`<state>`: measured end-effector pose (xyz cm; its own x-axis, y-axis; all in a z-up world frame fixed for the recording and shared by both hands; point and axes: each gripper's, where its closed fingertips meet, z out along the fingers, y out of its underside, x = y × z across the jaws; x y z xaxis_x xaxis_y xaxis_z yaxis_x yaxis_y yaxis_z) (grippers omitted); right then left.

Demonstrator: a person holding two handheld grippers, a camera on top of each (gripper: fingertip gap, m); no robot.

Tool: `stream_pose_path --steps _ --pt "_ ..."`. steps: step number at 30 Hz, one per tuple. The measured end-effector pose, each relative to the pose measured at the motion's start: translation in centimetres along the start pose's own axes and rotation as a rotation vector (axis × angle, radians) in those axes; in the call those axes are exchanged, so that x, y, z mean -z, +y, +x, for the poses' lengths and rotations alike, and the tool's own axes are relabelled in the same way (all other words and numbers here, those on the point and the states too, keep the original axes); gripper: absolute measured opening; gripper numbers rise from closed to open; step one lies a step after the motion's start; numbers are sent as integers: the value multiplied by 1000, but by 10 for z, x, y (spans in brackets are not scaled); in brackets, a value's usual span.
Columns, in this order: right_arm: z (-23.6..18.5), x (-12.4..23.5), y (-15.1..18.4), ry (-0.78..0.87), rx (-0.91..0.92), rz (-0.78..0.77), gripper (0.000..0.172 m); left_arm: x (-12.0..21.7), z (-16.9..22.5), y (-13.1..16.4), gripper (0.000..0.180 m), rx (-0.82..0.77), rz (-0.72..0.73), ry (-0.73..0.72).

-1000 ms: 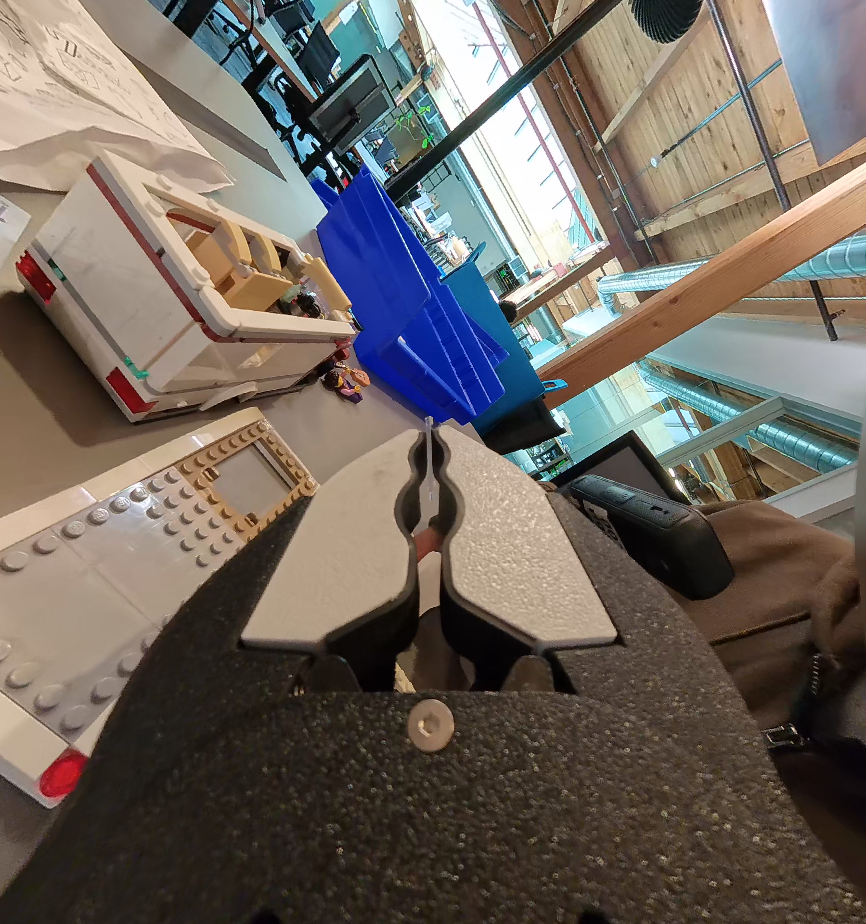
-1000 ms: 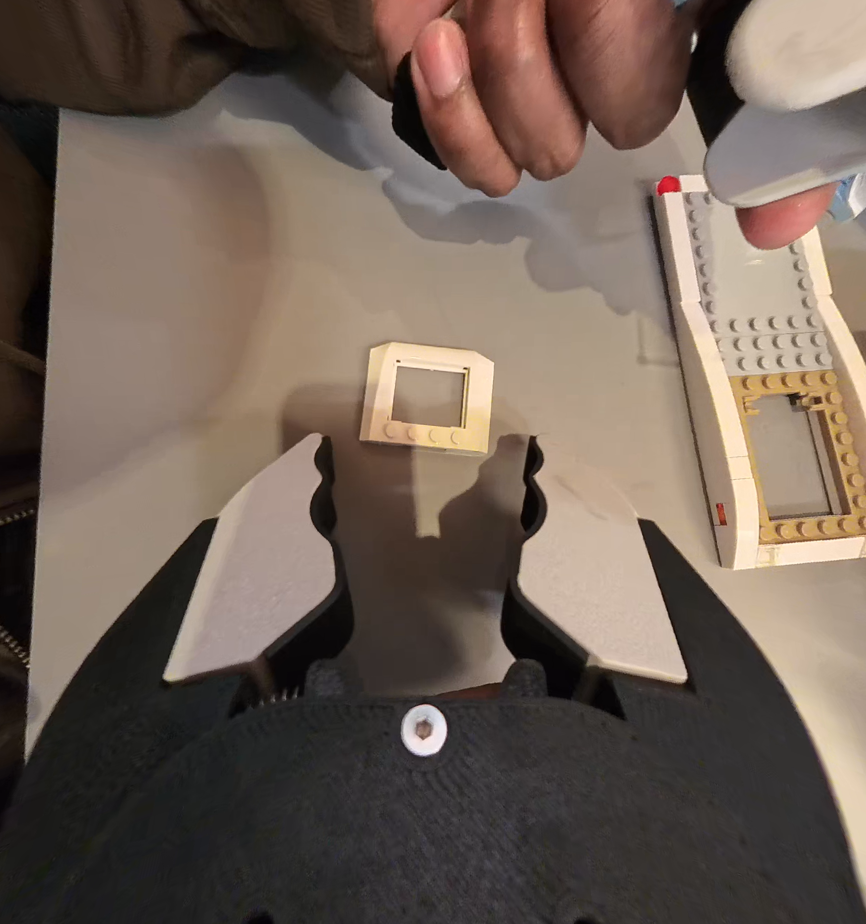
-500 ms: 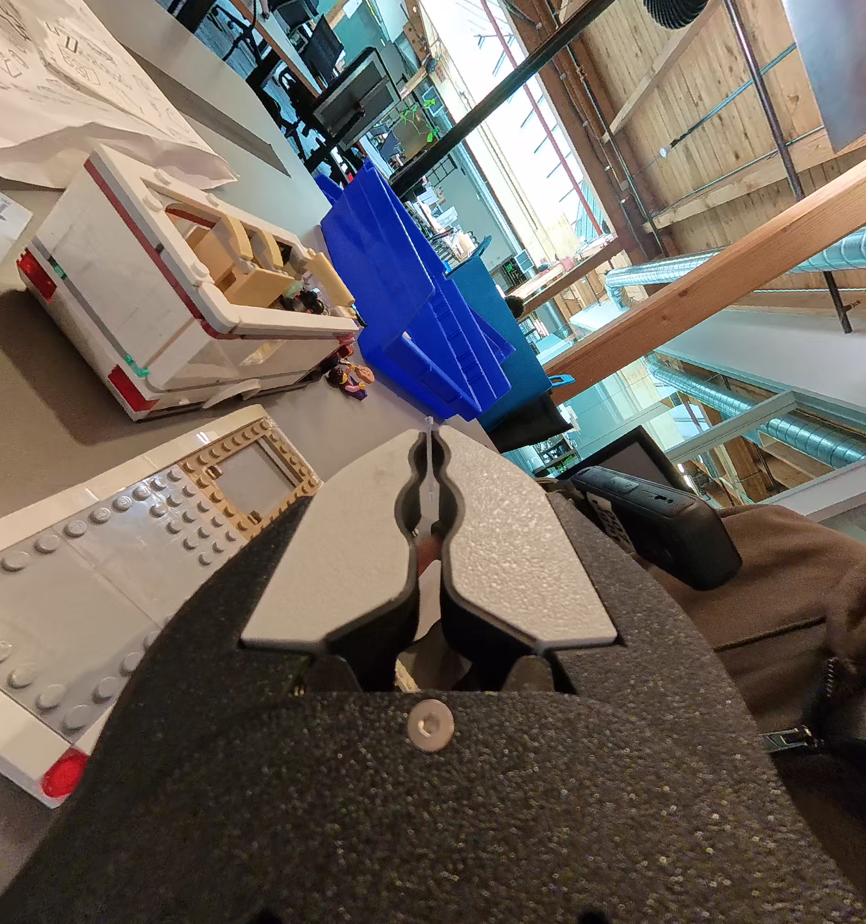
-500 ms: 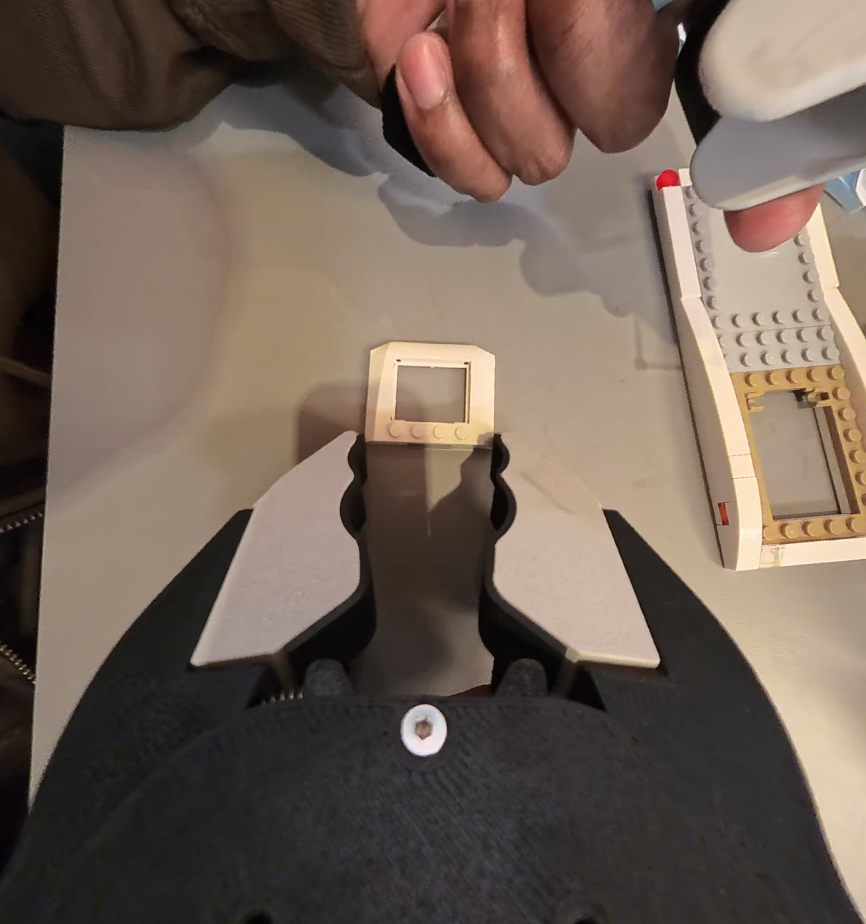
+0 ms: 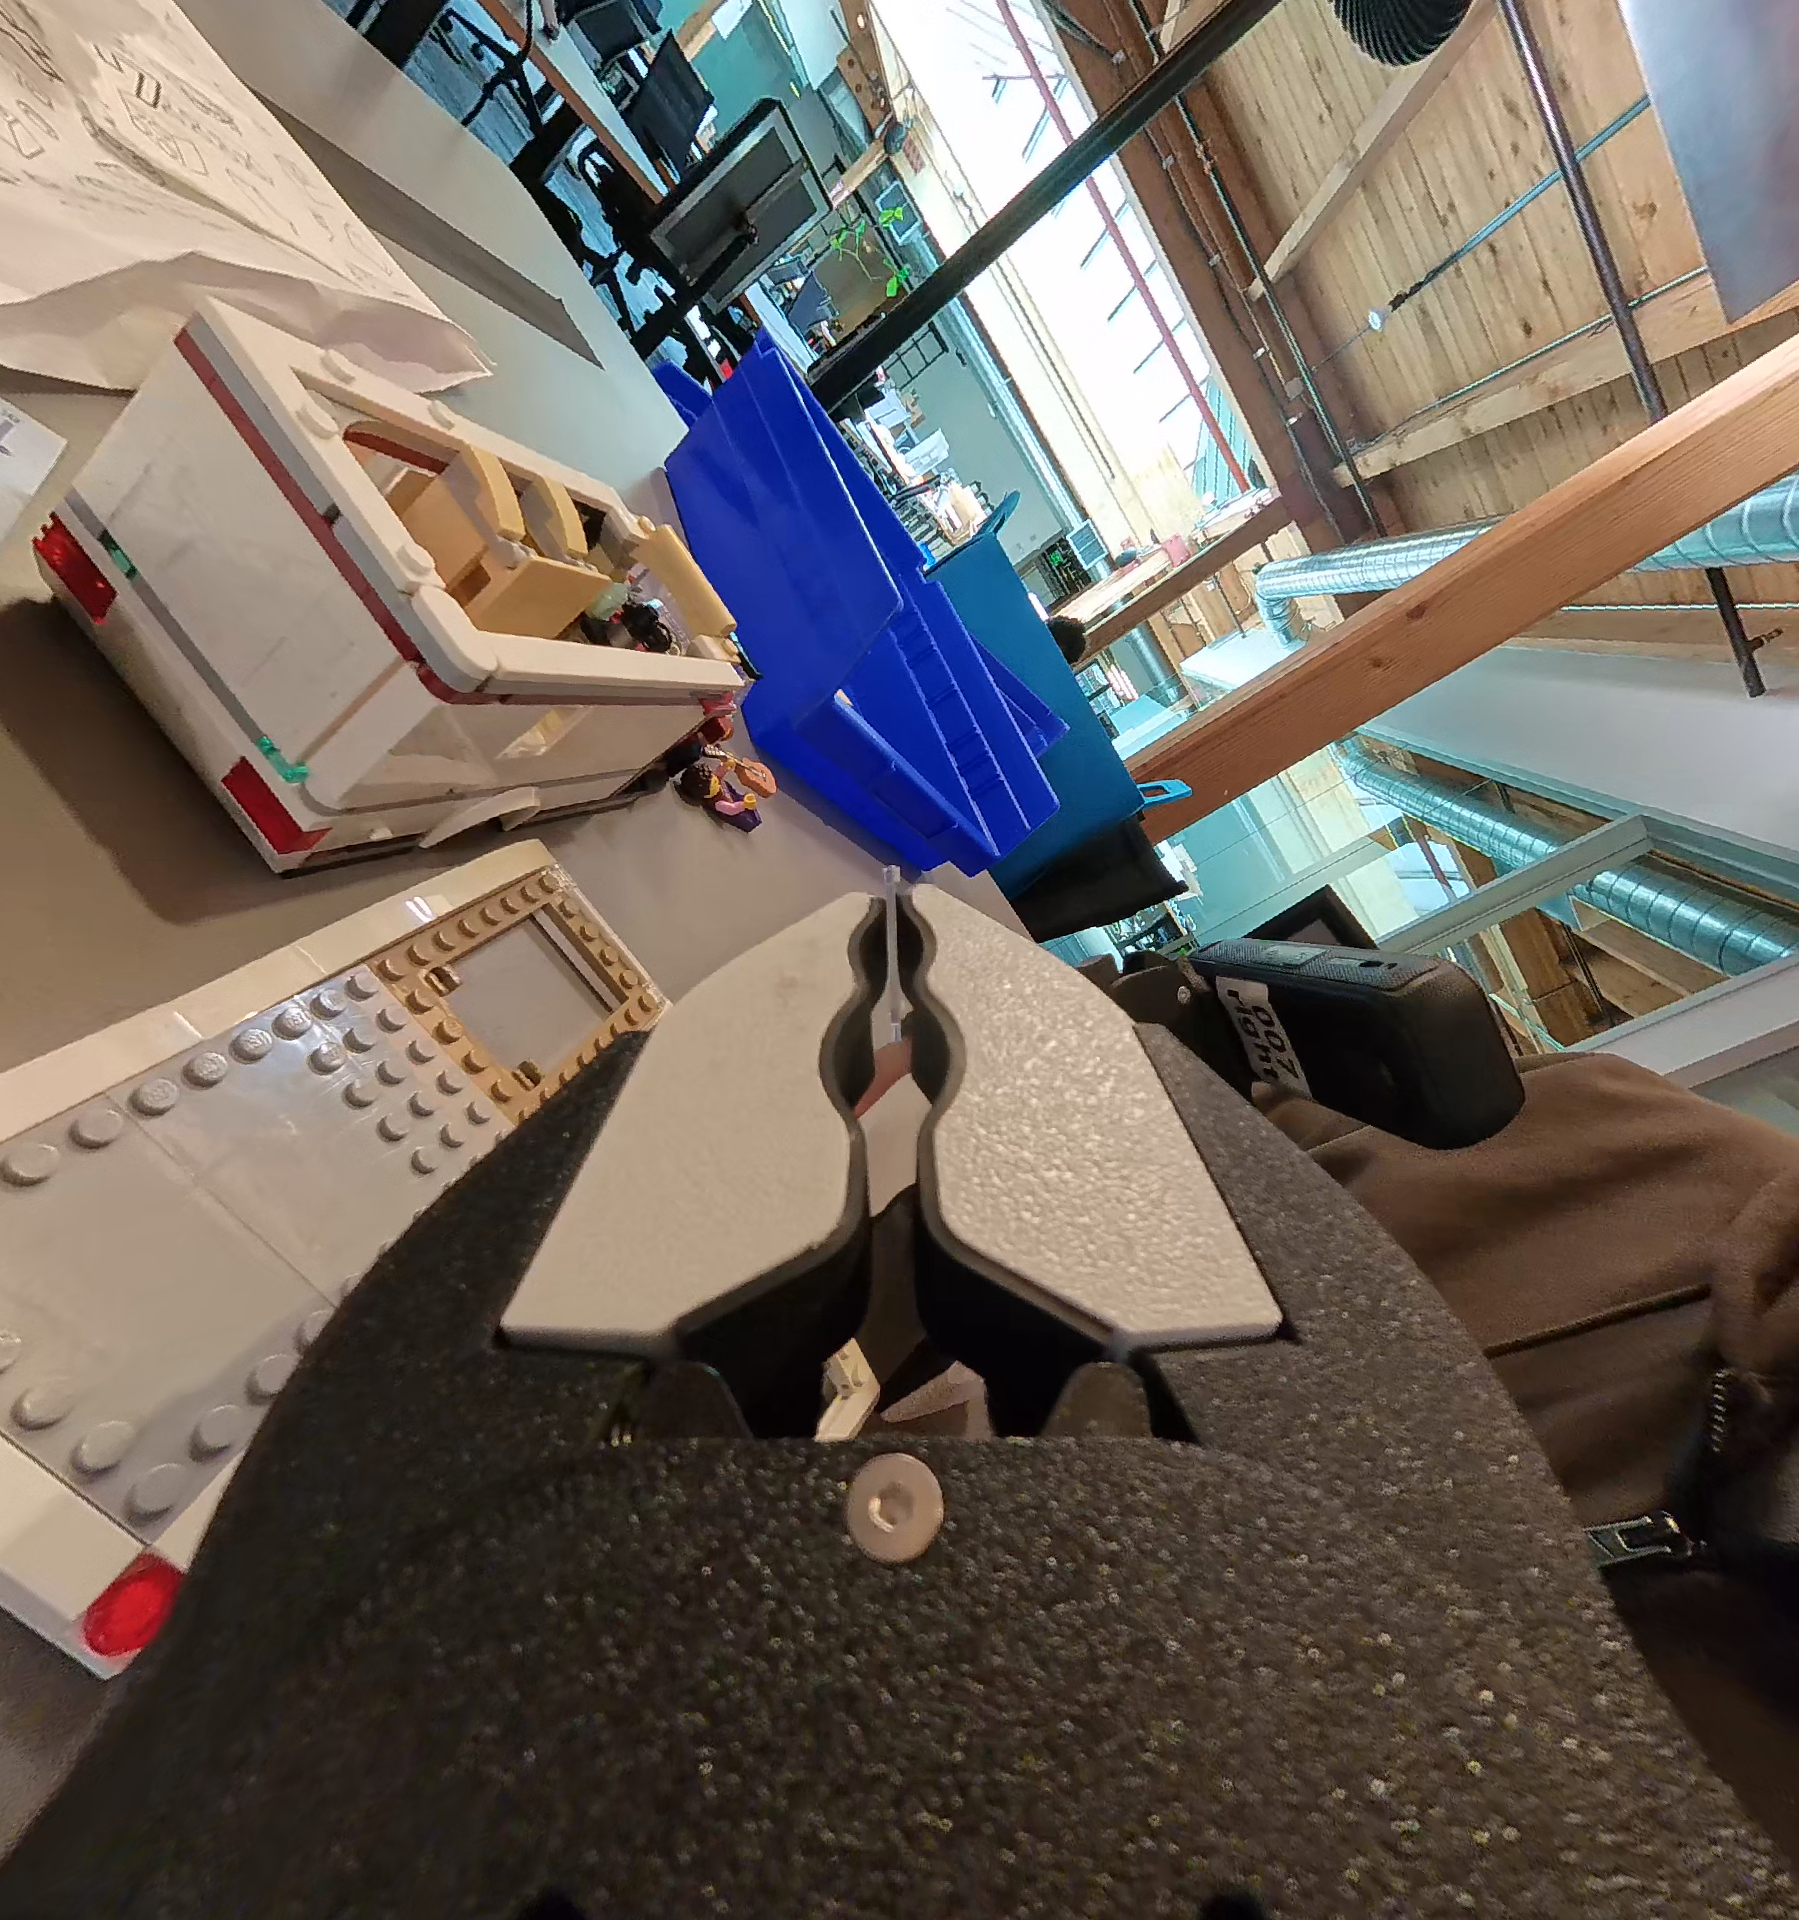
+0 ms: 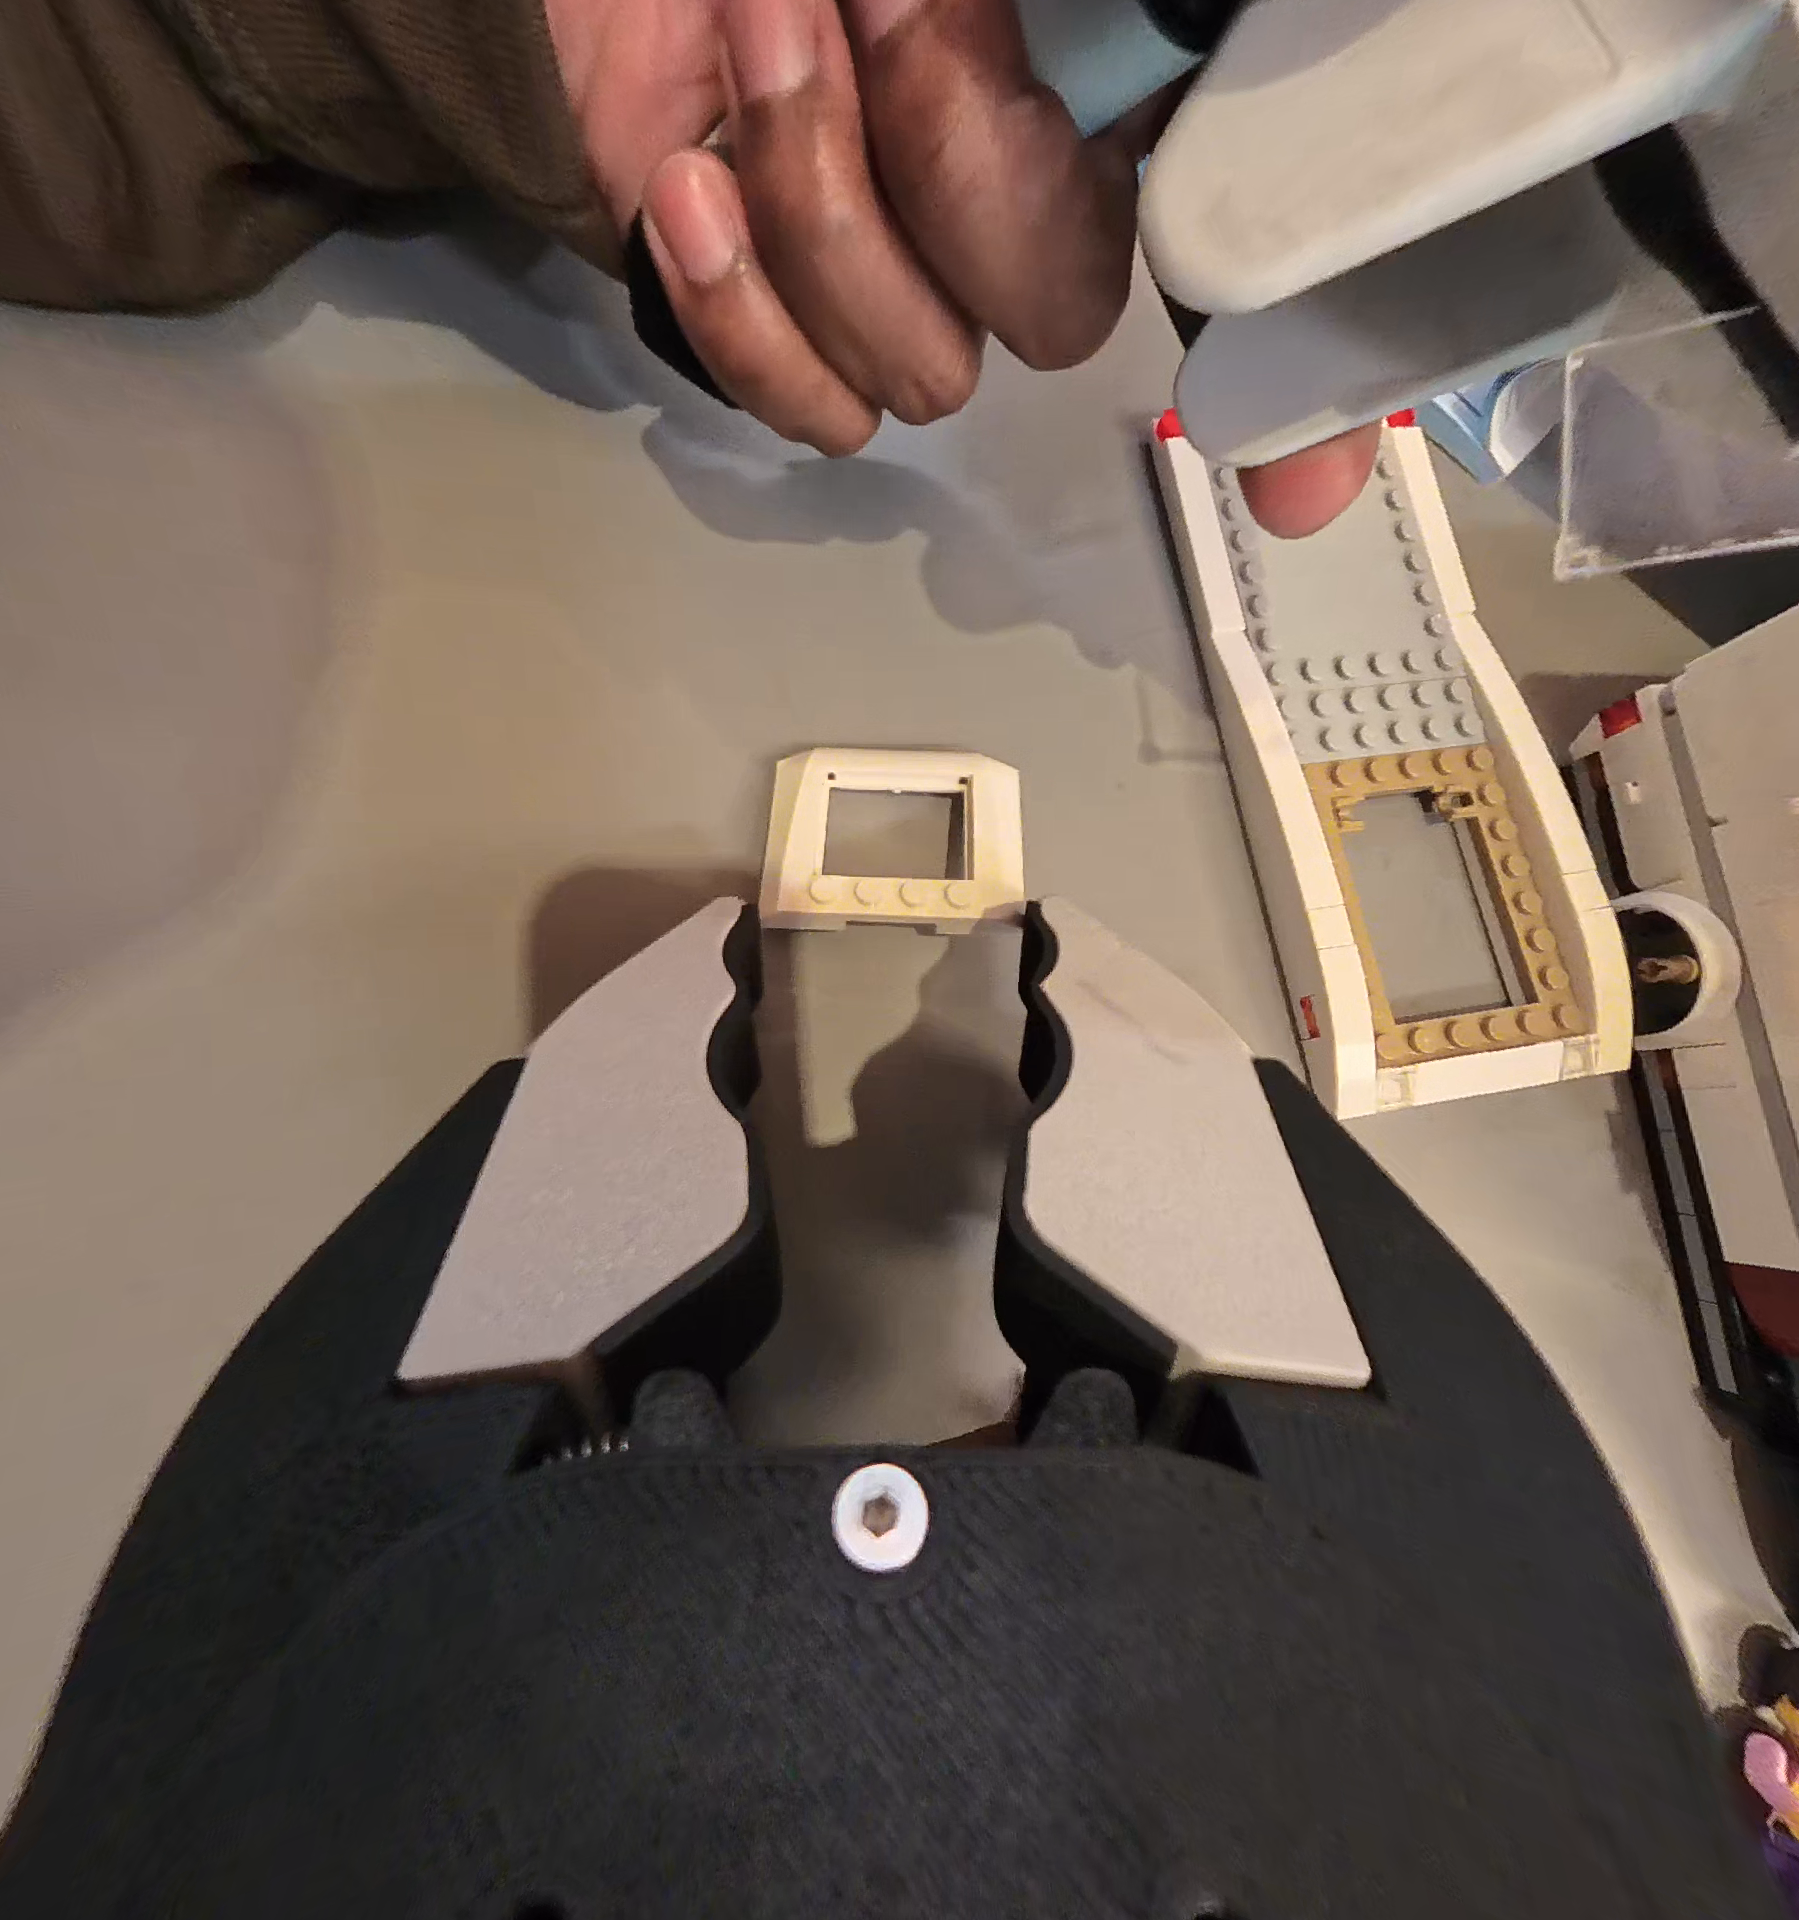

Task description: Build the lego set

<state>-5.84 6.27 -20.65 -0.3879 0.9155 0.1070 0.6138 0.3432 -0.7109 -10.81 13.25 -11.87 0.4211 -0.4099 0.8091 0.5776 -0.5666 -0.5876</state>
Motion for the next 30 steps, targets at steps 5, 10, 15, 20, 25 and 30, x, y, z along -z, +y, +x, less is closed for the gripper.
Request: stream_pose_path --steps 5,10,15,20,25,30 --pt "5 0 3 13 -8 -4 48 0 -2 0 2 4 3 -6" --pt "11 1 6 19 -47 4 48 1 -11 0 2 40 10 -26" --pt "15 3 6 11 -90 18 48 1 -19 1 2 88 16 -29" --pt "20 3 8 13 -123 17 48 2 -22 1 2 114 19 -22" --pt "22 3 9 -12 -158 16 48 3 -26 0 2 145 23 -11" --pt "25 4 8 -24 -195 29 48 4 -29 -1 2 186 31 2"
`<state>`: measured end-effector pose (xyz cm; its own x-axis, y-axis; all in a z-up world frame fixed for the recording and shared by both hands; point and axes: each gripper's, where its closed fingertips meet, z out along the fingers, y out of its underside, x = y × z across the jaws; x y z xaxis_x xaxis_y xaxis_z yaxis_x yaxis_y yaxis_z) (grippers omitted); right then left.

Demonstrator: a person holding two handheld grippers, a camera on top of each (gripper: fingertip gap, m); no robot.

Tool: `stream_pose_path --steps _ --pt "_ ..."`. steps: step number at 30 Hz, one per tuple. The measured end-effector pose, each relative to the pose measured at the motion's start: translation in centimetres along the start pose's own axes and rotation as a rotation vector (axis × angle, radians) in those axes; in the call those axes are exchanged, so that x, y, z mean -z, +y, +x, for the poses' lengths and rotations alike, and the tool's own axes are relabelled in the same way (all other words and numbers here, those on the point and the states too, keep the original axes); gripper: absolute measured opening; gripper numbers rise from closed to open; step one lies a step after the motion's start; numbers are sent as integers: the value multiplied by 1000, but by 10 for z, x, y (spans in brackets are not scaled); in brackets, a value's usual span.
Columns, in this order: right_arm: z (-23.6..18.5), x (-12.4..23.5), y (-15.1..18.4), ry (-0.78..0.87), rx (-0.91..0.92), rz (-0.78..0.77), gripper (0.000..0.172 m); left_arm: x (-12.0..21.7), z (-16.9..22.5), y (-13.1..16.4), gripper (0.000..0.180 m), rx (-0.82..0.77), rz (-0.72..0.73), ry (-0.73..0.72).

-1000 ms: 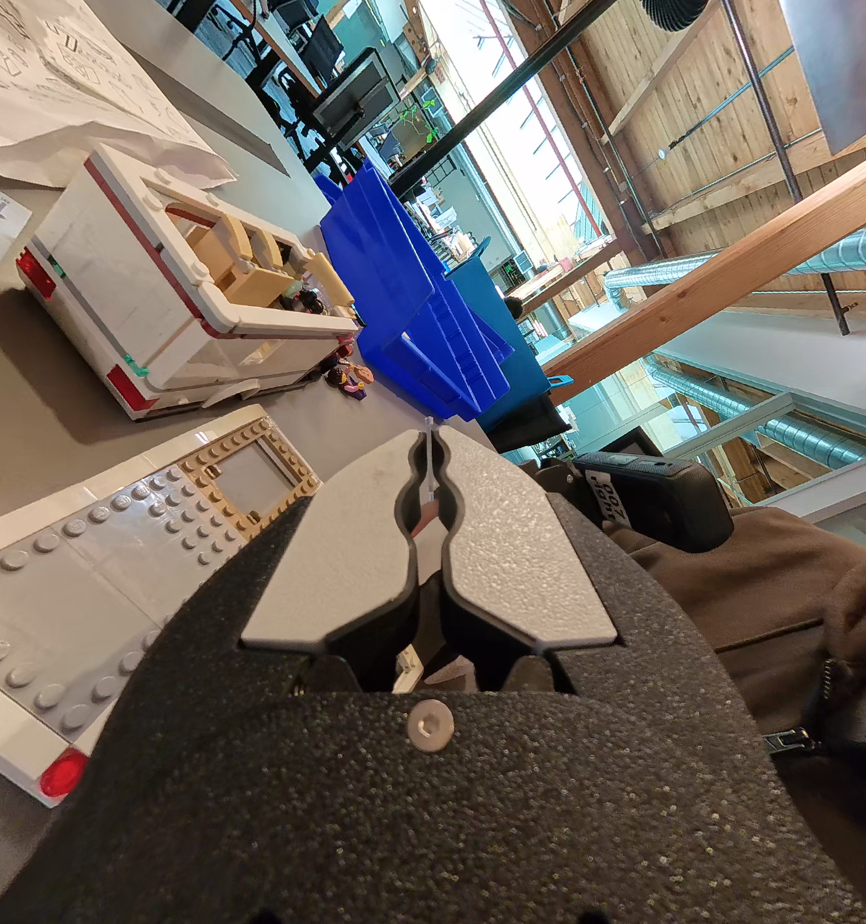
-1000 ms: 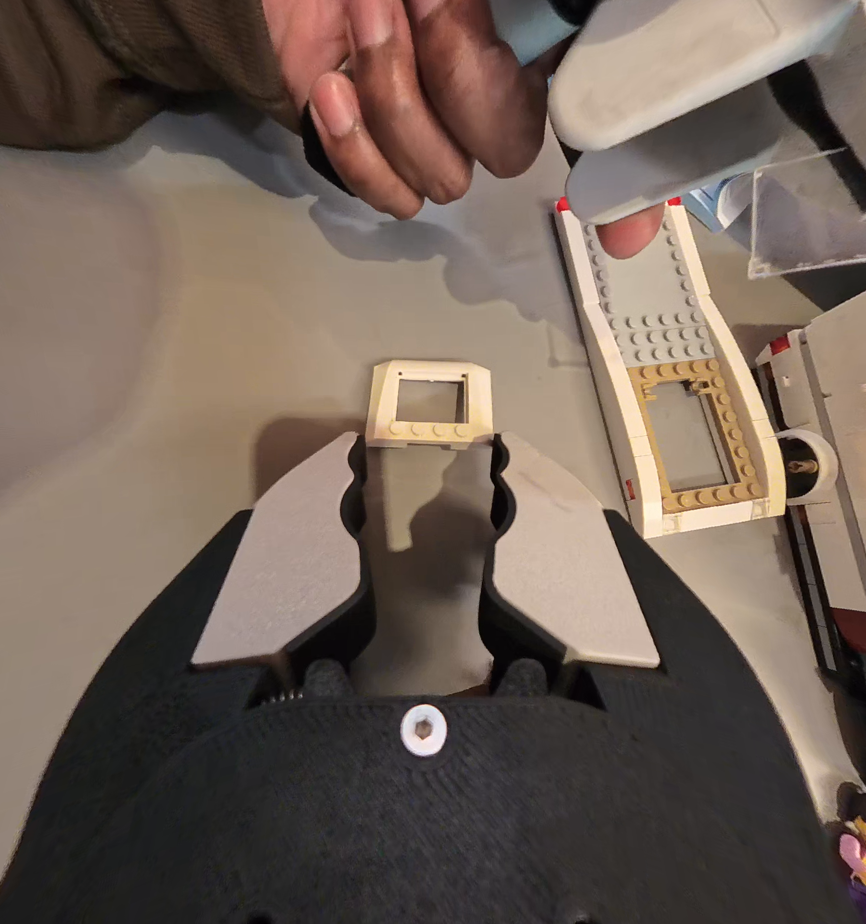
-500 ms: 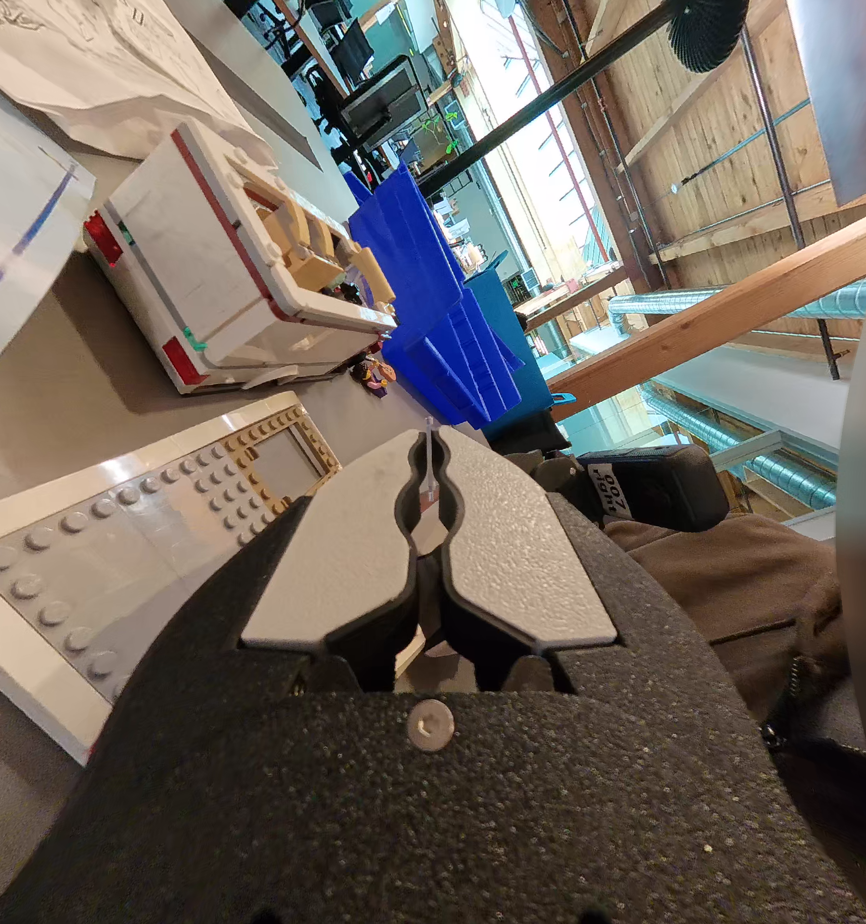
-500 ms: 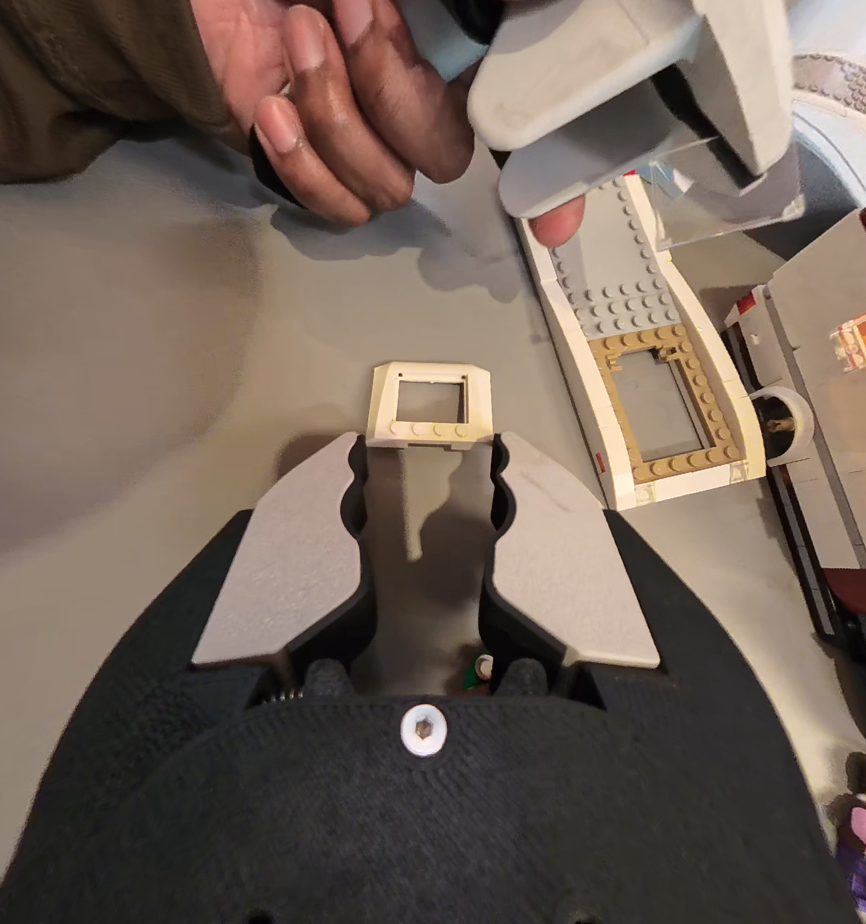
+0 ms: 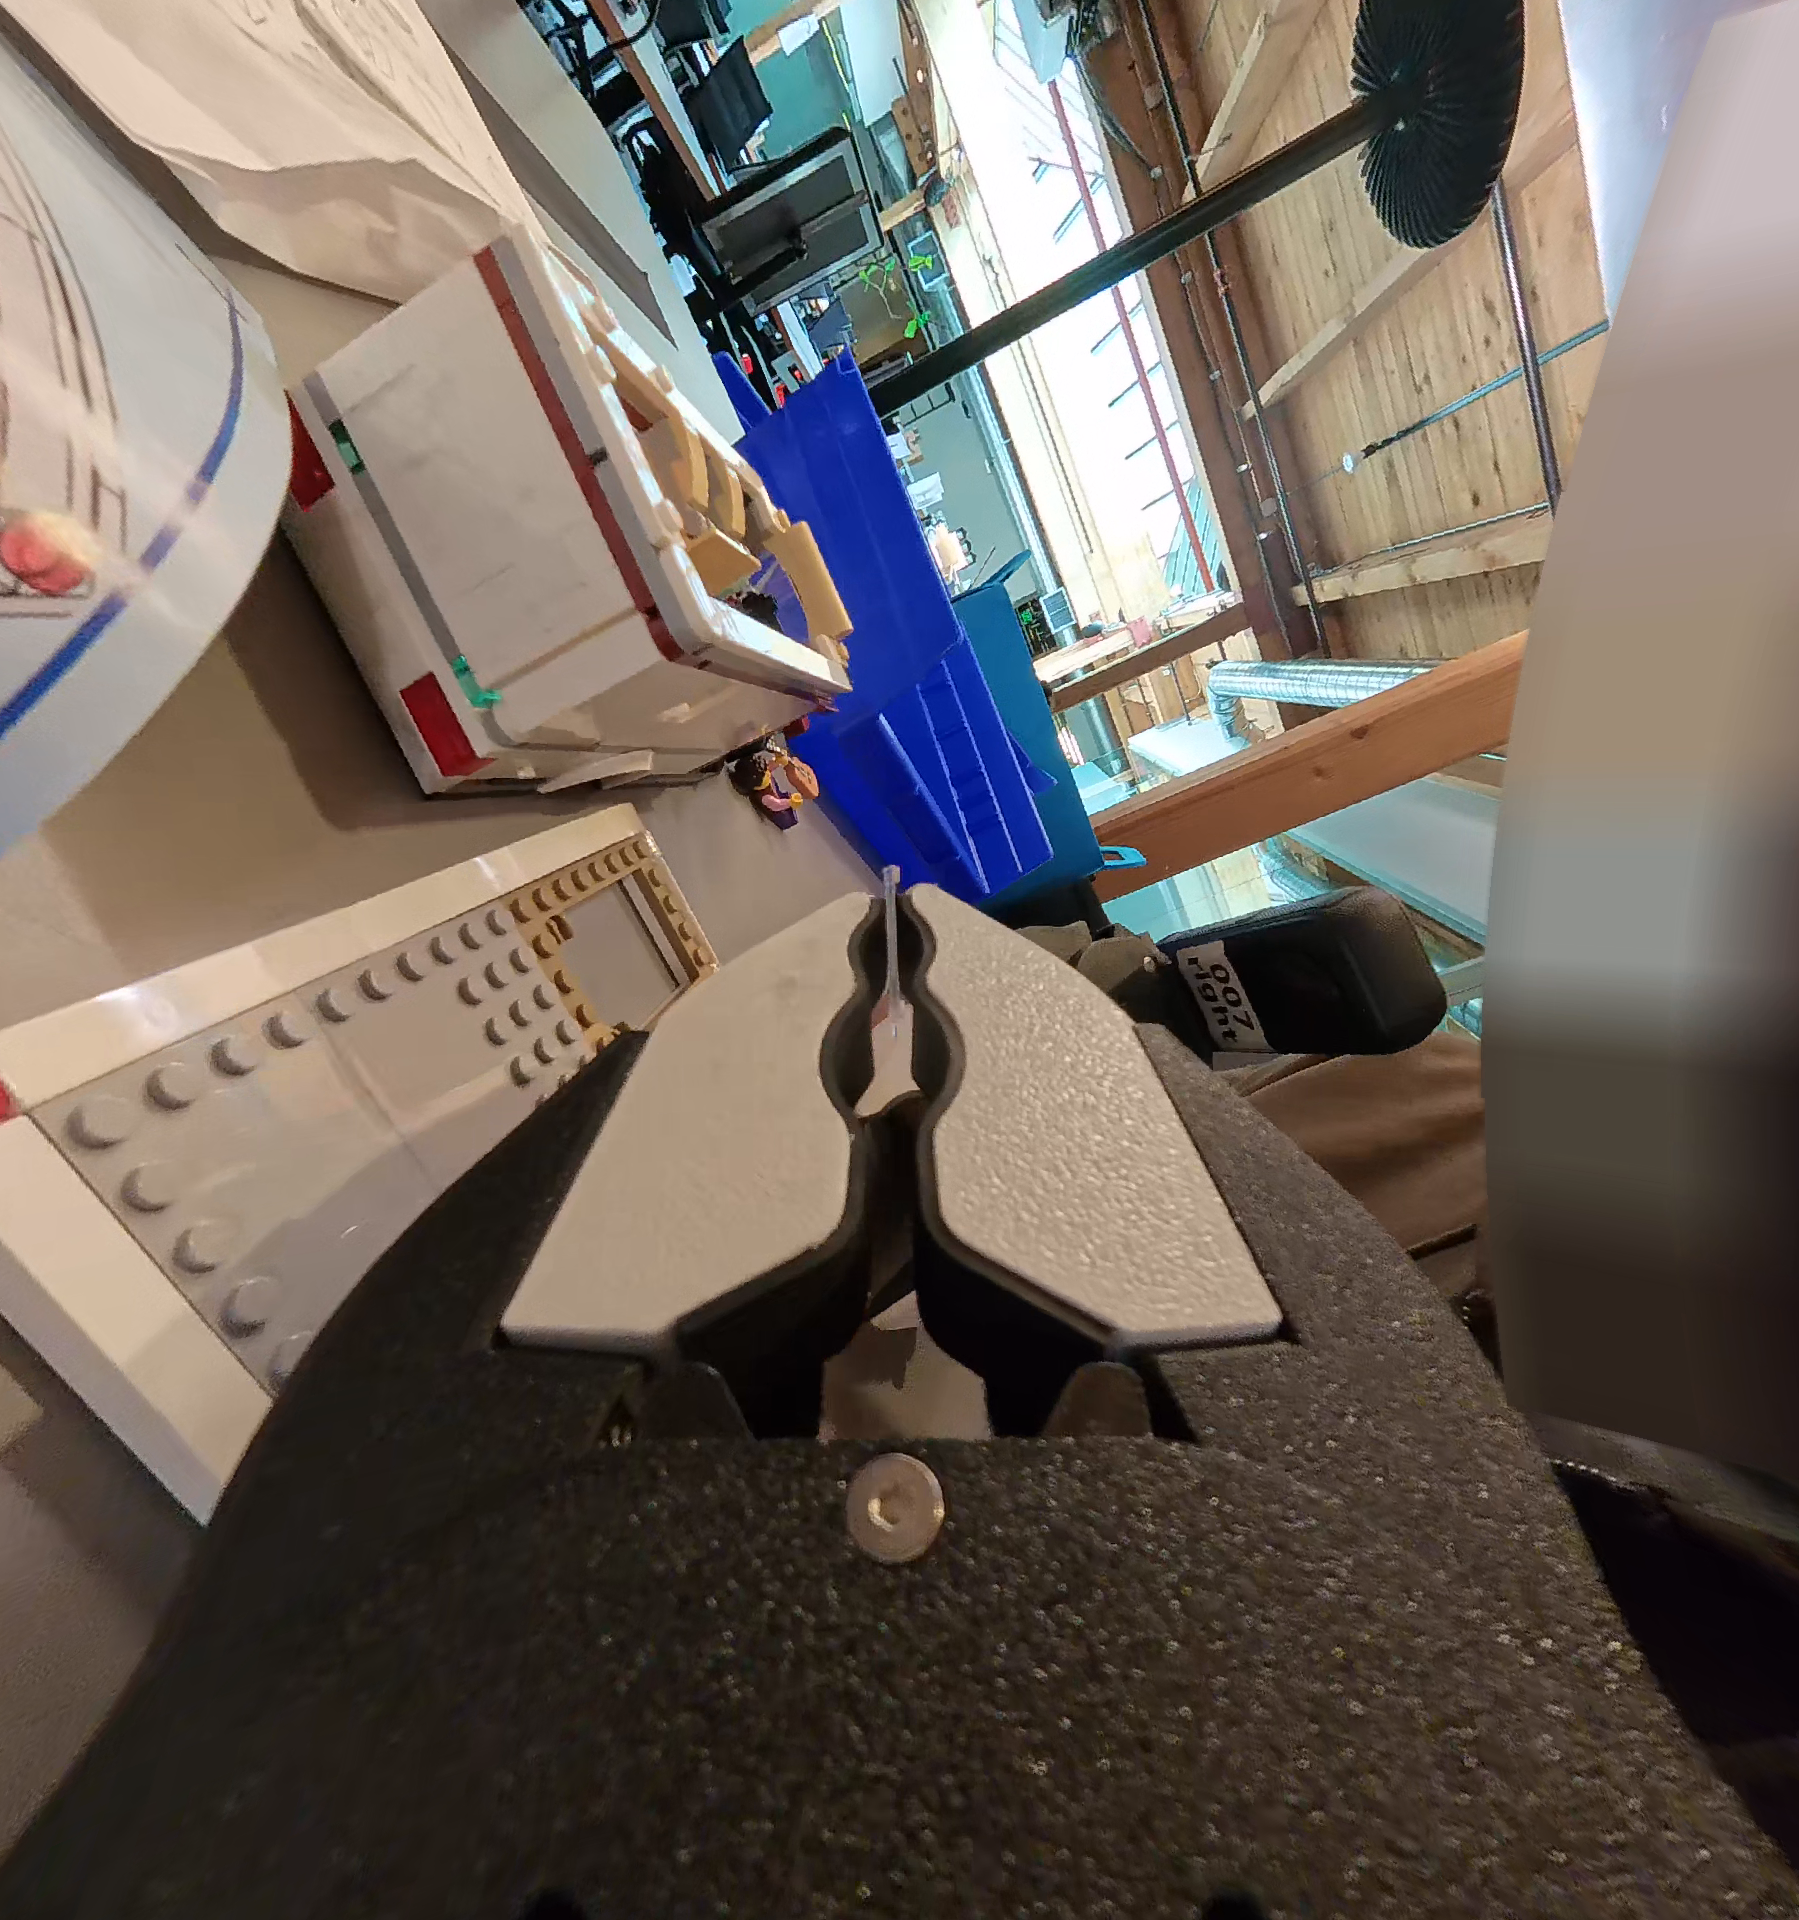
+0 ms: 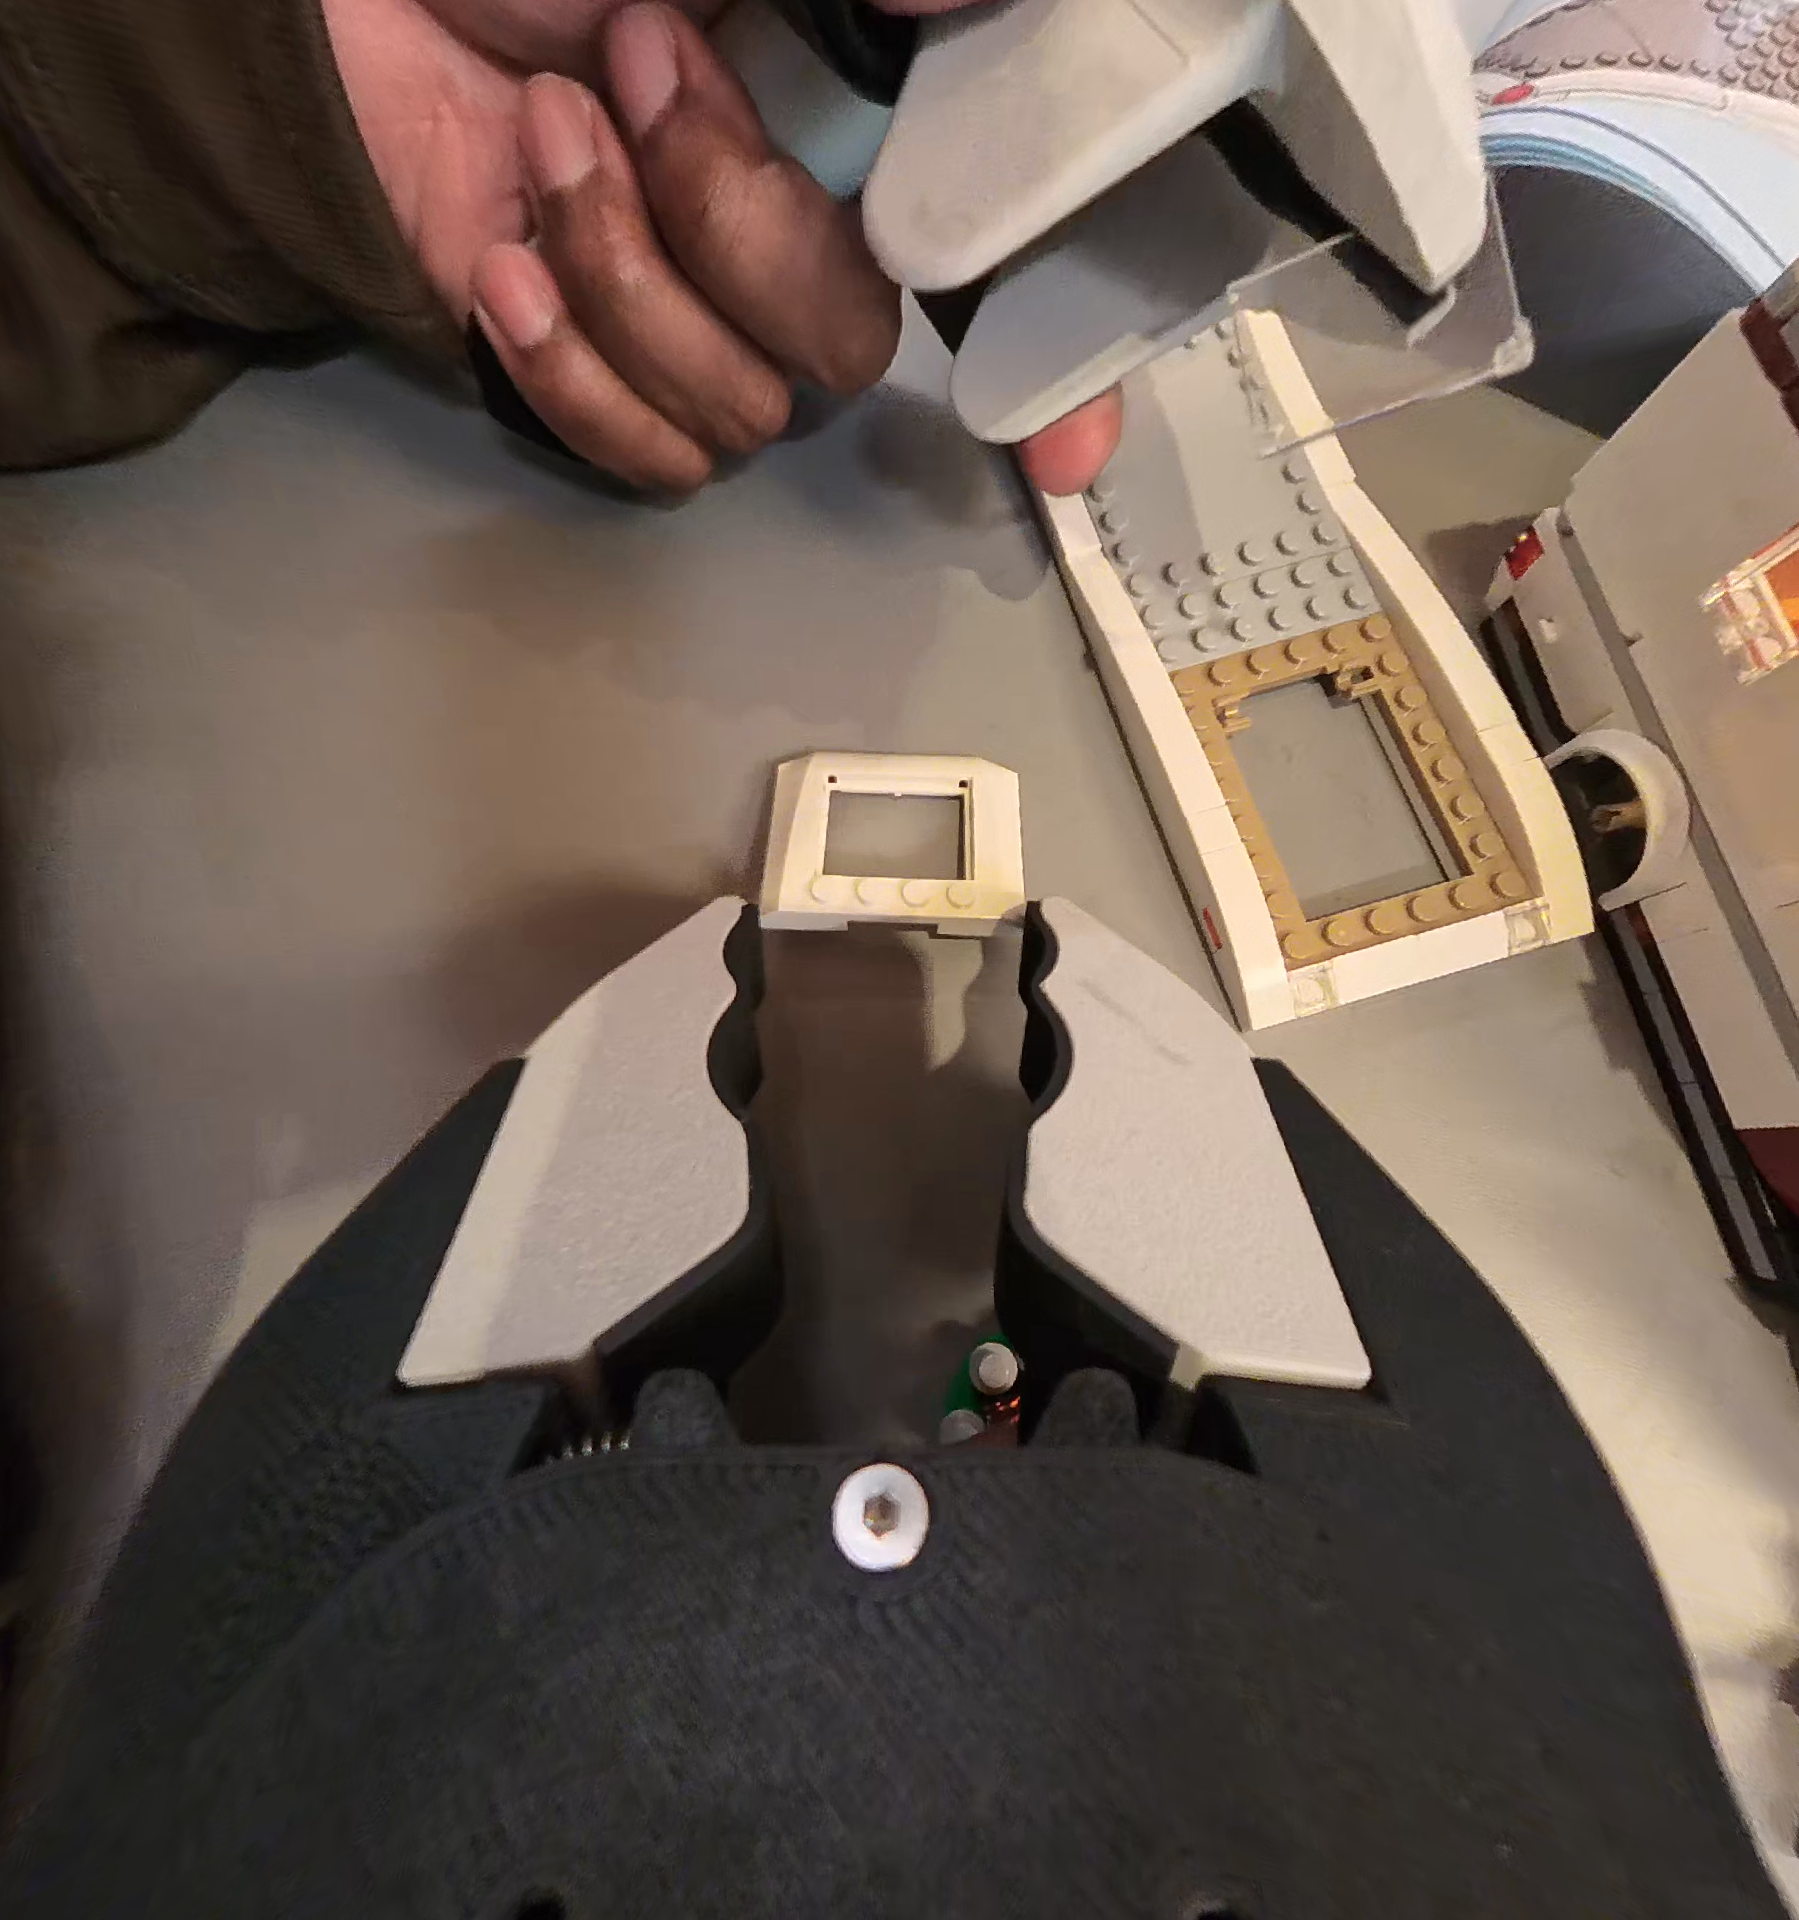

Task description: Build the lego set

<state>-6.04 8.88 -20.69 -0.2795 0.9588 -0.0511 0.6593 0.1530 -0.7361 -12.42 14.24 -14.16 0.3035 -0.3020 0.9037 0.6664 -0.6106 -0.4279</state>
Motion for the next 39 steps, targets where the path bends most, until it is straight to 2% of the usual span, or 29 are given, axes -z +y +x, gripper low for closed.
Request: stream_pose_path --steps 39 --pt "1 0 1 3 -4 -3 48 2 -1 -3 2 26 16 8"
